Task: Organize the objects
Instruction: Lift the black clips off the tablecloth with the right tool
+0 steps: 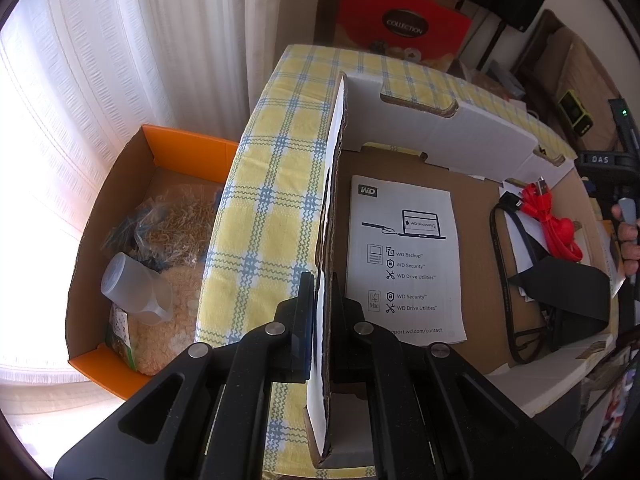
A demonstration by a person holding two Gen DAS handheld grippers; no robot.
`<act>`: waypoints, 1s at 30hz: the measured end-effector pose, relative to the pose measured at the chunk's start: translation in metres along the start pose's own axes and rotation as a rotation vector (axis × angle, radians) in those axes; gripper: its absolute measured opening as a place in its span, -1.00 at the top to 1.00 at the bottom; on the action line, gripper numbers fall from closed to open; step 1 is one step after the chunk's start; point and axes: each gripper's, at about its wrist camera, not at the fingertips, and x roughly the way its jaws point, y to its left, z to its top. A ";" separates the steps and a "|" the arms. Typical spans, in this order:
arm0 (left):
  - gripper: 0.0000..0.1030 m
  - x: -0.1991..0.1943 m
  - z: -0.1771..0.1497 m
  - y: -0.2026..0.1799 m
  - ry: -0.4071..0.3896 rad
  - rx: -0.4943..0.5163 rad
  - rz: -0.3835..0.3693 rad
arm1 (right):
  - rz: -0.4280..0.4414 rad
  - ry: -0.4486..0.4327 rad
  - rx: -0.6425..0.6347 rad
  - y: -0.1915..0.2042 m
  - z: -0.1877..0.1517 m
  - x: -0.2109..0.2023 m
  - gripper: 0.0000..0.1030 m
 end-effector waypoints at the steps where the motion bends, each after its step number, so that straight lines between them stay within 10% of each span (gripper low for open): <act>1: 0.91 0.000 0.000 0.000 0.000 0.000 0.000 | 0.005 0.001 0.003 0.001 -0.002 0.000 0.01; 30: 0.92 0.005 0.003 0.005 -0.004 -0.013 -0.004 | -0.037 -0.047 -0.004 0.019 0.002 0.008 0.25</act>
